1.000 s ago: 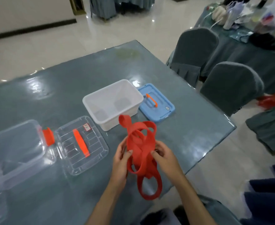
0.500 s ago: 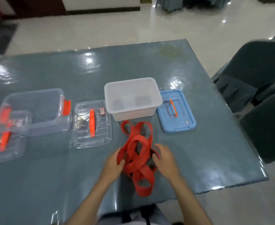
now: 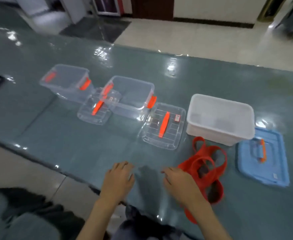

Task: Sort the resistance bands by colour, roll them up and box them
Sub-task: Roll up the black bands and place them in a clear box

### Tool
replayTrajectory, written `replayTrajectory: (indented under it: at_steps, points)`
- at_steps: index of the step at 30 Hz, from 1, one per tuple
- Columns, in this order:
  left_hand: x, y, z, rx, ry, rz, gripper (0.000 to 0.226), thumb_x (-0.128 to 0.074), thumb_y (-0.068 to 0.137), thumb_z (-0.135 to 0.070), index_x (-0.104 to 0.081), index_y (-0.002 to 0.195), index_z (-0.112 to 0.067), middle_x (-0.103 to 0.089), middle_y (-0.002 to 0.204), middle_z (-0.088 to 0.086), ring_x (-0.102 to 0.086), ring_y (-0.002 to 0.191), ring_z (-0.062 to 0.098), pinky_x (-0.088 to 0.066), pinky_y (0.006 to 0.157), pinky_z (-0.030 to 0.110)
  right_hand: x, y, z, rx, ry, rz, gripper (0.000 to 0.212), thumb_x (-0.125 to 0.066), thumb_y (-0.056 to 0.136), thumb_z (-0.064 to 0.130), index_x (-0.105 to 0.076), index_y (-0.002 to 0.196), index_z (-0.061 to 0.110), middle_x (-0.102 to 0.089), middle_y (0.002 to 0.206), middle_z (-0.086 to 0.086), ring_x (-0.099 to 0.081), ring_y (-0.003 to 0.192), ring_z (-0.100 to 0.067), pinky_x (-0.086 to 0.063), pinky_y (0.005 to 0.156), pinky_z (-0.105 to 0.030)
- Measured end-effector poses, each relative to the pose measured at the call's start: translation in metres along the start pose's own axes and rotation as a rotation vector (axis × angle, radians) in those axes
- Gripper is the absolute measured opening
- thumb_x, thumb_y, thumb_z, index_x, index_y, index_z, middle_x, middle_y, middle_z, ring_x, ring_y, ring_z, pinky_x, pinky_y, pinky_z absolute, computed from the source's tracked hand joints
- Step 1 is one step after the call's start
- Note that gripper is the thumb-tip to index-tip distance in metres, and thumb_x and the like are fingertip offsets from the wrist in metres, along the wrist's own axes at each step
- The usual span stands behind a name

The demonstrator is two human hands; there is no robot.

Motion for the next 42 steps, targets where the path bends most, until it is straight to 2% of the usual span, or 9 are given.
replayTrajectory:
  at_steps: [4, 8, 13, 21, 23, 29, 35, 39, 42]
  points:
    - [0.031, -0.013, 0.066, 0.116, 0.017, -0.073, 0.042, -0.045, 0.083, -0.041, -0.076, 0.104, -0.023, -0.072, 0.103, -0.002, -0.071, 0.092, 0.029, -0.059, 0.067, 0.042, -0.022, 0.036, 0.061, 0.059, -0.016, 0.051, 0.045, -0.035, 0.090, 0.040, -0.065, 0.121, 0.028, -0.071, 0.119, 0.003, -0.067, 0.112, -0.023, -0.052, 0.093, -0.038]
    - [0.062, -0.021, 0.144, 0.229, -0.025, -0.214, 0.038, -0.044, 0.091, -0.038, -0.074, 0.107, -0.021, -0.073, 0.103, -0.003, -0.069, 0.093, 0.026, -0.060, 0.074, 0.042, -0.048, 0.081, 0.132, 0.100, -0.051, 0.033, 0.032, -0.051, 0.100, 0.031, -0.061, 0.130, 0.032, -0.065, 0.129, 0.012, -0.061, 0.120, -0.014, -0.045, 0.098, -0.031]
    - [0.095, -0.037, 0.252, 0.310, -0.046, -0.317, 0.022, -0.082, 0.080, -0.018, -0.076, 0.102, -0.021, -0.074, 0.099, -0.002, -0.070, 0.087, 0.025, -0.056, 0.066, 0.039, -0.076, 0.147, 0.228, 0.136, -0.003, -0.098, 0.019, -0.063, 0.090, 0.025, -0.071, 0.107, 0.027, -0.072, 0.106, 0.008, -0.070, 0.097, -0.019, -0.059, 0.083, -0.039]
    - [0.128, -0.093, 0.412, 0.508, -0.042, -0.499, 0.007, -0.069, 0.089, -0.022, -0.073, 0.094, -0.020, -0.068, 0.092, -0.002, -0.065, 0.079, 0.023, -0.052, 0.061, 0.037, -0.118, 0.242, 0.389, 0.291, -0.138, -0.069, 0.025, -0.056, 0.088, 0.037, -0.073, 0.102, 0.026, -0.071, 0.100, 0.006, -0.071, 0.087, -0.023, -0.059, 0.075, -0.040]
    - [0.132, -0.102, 0.447, 0.585, -0.059, -0.493, 0.017, -0.058, 0.091, -0.029, -0.073, 0.096, -0.021, -0.069, 0.094, -0.003, -0.066, 0.080, 0.023, -0.053, 0.062, 0.038, -0.131, 0.261, 0.427, 0.349, -0.152, -0.045, 0.022, -0.060, 0.087, 0.035, -0.073, 0.102, 0.025, -0.072, 0.098, 0.006, -0.072, 0.085, -0.023, -0.058, 0.073, -0.039]
    - [0.159, -0.108, 0.534, 0.687, -0.088, -0.524, 0.016, -0.077, 0.088, -0.018, -0.074, 0.102, -0.022, -0.071, 0.097, -0.005, -0.066, 0.083, 0.020, -0.052, 0.063, 0.035, -0.171, 0.316, 0.527, 0.472, -0.123, 0.018, 0.020, -0.063, 0.086, 0.033, -0.074, 0.101, 0.025, -0.072, 0.098, 0.006, -0.071, 0.083, -0.023, -0.057, 0.070, -0.034]
    - [0.169, -0.083, 0.637, 0.673, -0.085, -0.513, 0.032, -0.043, 0.096, -0.034, -0.073, 0.105, -0.025, -0.068, 0.100, -0.009, -0.064, 0.088, 0.016, -0.055, 0.067, 0.033, -0.216, 0.391, 0.616, 0.521, -0.056, 0.041, 0.026, -0.059, 0.084, 0.037, -0.075, 0.099, 0.023, -0.073, 0.093, 0.003, -0.072, 0.083, -0.024, -0.059, 0.070, -0.037]
    - [0.193, -0.063, 0.714, 0.718, -0.093, -0.483, 0.015, -0.066, 0.093, -0.020, -0.074, 0.105, -0.025, -0.069, 0.100, -0.009, -0.063, 0.085, 0.017, -0.055, 0.065, 0.034, -0.239, 0.449, 0.668, 0.511, -0.033, 0.079, 0.030, -0.059, 0.083, 0.040, -0.075, 0.099, 0.021, -0.073, 0.095, -0.002, -0.072, 0.084, -0.028, -0.059, 0.070, -0.040]
    - [0.220, -0.042, 0.764, 0.720, -0.122, -0.433, 0.024, -0.078, 0.087, -0.012, -0.074, 0.107, -0.026, -0.070, 0.102, -0.010, -0.064, 0.087, 0.014, -0.056, 0.066, 0.034, -0.253, 0.490, 0.706, 0.491, -0.023, 0.108, 0.025, -0.064, 0.089, 0.037, -0.075, 0.106, 0.021, -0.074, 0.103, -0.002, -0.071, 0.091, -0.029, -0.057, 0.078, -0.039]
Point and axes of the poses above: each hand's wrist, its own y-axis towards the middle knuckle, its own x-axis out of the back of the hand, z = x × y, the point moved 4 cm from there along y, towards the middle knuckle
